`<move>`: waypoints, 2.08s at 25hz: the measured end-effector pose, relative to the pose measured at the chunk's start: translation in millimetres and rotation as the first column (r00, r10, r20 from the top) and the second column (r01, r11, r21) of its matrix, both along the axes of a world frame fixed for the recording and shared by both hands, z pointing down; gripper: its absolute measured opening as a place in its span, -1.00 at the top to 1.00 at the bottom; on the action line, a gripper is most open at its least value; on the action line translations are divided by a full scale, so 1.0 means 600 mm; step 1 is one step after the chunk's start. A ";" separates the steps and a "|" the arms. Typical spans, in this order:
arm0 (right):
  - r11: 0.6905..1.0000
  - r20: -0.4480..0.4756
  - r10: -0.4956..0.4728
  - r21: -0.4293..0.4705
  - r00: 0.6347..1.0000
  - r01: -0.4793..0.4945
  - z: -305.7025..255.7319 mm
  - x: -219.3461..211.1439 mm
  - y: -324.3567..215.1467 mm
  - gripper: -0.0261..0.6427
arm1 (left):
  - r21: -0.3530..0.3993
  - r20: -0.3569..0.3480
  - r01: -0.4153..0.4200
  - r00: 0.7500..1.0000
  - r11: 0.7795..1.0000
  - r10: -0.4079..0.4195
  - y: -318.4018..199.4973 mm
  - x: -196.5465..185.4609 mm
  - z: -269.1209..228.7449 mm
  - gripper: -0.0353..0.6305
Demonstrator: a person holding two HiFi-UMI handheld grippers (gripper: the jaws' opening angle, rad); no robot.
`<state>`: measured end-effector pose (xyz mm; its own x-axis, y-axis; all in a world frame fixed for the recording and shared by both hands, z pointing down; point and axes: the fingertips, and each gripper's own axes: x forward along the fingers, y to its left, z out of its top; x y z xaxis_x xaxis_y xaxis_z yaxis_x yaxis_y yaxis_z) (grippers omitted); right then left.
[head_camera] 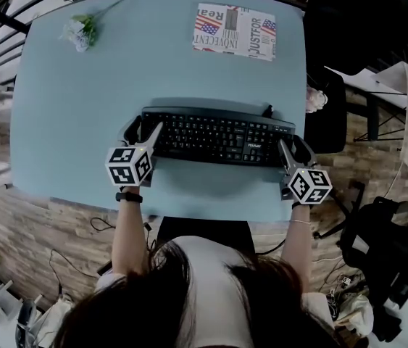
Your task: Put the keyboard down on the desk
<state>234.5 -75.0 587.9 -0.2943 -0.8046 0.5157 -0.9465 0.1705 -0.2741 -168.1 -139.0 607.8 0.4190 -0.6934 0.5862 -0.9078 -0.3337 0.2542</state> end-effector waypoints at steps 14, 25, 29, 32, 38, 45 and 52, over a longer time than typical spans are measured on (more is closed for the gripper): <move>0.999 -0.006 -0.001 0.048 1.000 0.001 -0.028 -0.010 0.014 0.28 | 0.065 -0.029 -0.001 1.000 0.998 0.003 0.015 -0.001 -0.042 -0.05; 0.986 -0.006 -0.030 0.166 1.000 0.030 -0.115 -0.026 0.011 0.28 | 0.185 -0.028 -0.063 0.997 0.981 0.070 0.012 0.048 -0.134 -0.05; 0.975 -0.014 -0.038 0.218 0.999 0.040 -0.156 -0.029 0.011 0.28 | 0.229 -0.021 -0.087 0.995 0.970 0.094 0.015 0.064 -0.173 -0.05; 0.964 -0.015 -0.037 0.263 0.999 0.039 -0.188 -0.031 0.009 0.28 | 0.264 -0.022 -0.093 0.994 0.960 0.103 0.017 0.071 -0.203 -0.05; 0.944 -0.034 -0.043 0.327 0.999 0.052 -0.248 -0.028 0.020 0.28 | 0.323 -0.011 -0.125 0.991 0.938 0.136 0.028 0.088 -0.254 -0.05; 0.910 -0.050 -0.036 0.411 0.998 0.053 -0.309 -0.024 0.033 0.28 | 0.404 -0.027 -0.149 0.984 0.903 0.174 0.045 0.109 -0.315 -0.05; 0.883 -0.067 -0.070 0.460 0.995 0.093 -0.355 -0.034 0.044 0.28 | 0.420 -0.057 -0.159 0.978 0.894 0.200 0.074 0.126 -0.338 -0.04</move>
<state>214.1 -48.4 375.0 -0.3539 -0.9293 0.1060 -0.9335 0.3440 -0.1009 -92.4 -94.8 404.9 0.5991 -0.7710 0.2159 -0.8005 -0.5823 0.1420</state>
